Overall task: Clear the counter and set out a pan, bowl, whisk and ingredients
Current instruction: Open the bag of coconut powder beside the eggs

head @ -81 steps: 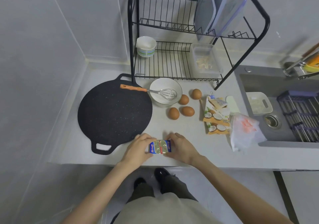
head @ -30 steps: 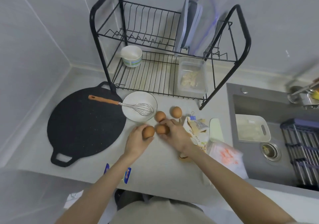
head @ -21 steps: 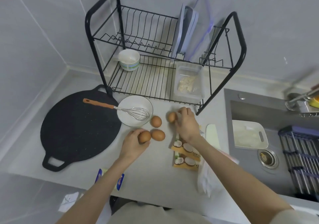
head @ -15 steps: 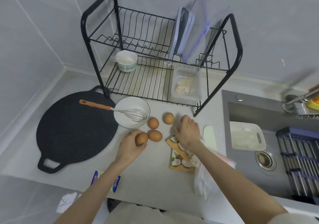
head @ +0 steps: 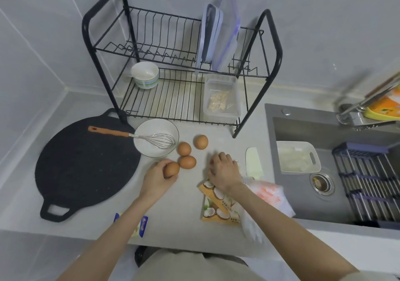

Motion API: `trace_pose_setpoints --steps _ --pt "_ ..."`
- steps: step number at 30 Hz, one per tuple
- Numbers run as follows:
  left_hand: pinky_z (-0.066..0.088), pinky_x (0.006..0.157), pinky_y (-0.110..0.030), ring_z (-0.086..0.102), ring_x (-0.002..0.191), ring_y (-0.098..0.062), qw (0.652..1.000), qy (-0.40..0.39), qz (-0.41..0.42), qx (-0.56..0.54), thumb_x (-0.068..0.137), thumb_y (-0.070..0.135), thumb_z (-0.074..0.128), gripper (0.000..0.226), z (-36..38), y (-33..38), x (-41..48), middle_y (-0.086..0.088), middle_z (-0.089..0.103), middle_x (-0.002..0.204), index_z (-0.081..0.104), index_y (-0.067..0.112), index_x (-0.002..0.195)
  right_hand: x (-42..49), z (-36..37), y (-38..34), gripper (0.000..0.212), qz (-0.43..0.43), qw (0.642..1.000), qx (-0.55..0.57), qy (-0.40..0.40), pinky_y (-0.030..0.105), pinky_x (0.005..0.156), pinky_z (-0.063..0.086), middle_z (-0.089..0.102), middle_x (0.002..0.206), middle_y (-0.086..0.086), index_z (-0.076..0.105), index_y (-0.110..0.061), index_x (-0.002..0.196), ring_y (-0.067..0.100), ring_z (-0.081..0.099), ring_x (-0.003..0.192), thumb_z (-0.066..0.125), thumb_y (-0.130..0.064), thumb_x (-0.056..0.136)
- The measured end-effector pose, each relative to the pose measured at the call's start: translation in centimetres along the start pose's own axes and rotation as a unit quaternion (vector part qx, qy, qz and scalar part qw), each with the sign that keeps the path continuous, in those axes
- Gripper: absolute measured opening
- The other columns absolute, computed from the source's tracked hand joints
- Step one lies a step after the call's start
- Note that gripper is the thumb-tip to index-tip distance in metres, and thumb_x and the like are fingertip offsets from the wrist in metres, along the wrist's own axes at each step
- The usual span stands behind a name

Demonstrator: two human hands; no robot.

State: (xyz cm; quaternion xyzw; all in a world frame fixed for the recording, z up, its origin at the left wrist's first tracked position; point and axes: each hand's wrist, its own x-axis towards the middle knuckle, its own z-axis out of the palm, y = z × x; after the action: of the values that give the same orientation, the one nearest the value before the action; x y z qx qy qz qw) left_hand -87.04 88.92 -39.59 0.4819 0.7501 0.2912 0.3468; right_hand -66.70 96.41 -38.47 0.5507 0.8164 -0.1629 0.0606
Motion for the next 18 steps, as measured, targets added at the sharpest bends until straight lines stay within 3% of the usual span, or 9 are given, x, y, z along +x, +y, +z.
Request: trace_pose_setpoints --steps 7,11,14,18 --pt "0.052 0.082 -0.034 0.063 0.088 -0.018 1.000 -0.014 0.009 0.014 0.074 0.016 0.072 0.031 0.1 -0.3 -0.1 0.001 0.066 0.096 0.058 0.029 0.098 -0.3 -0.8 -0.6 0.039 -0.010 0.999 0.042 0.003 0.038 0.087 0.038 0.048 0.122 0.009 0.046 -0.010 0.124 0.028 0.044 0.112 0.052 -0.026 0.089" --pt "0.052 0.084 -0.033 0.063 0.090 -0.019 0.999 -0.017 0.003 0.029 0.073 0.017 0.073 0.035 0.1 -0.6 -0.2 0.000 0.064 0.101 0.061 0.023 0.106 1.8 -2.3 -2.2 0.047 -0.111 0.986 0.123 0.019 0.040 0.090 0.043 0.048 0.125 0.009 0.050 -0.013 0.126 0.030 0.046 0.112 0.064 -0.030 0.085" --pt "0.052 0.086 -0.036 0.063 0.094 -0.020 1.000 -0.015 -0.005 0.025 0.073 0.018 0.074 0.040 -0.1 -1.0 -0.3 -0.001 0.063 0.105 0.061 0.022 0.110 2.7 -1.8 -3.6 0.047 -0.165 0.982 0.092 0.001 0.036 0.083 0.047 0.051 0.123 0.008 0.053 -0.013 0.121 0.030 0.049 0.113 0.069 -0.030 0.080" --pt "0.052 0.088 -0.036 0.061 0.096 -0.017 0.999 -0.024 -0.008 0.031 0.074 0.020 0.074 0.043 -0.4 -1.1 -0.6 0.000 0.062 0.109 0.059 0.024 0.114 3.2 -0.5 -4.2 0.044 -0.174 0.983 0.063 0.021 0.039 0.077 0.049 0.054 0.118 0.010 0.056 -0.010 0.117 0.033 0.052 0.110 0.069 -0.028 0.079"
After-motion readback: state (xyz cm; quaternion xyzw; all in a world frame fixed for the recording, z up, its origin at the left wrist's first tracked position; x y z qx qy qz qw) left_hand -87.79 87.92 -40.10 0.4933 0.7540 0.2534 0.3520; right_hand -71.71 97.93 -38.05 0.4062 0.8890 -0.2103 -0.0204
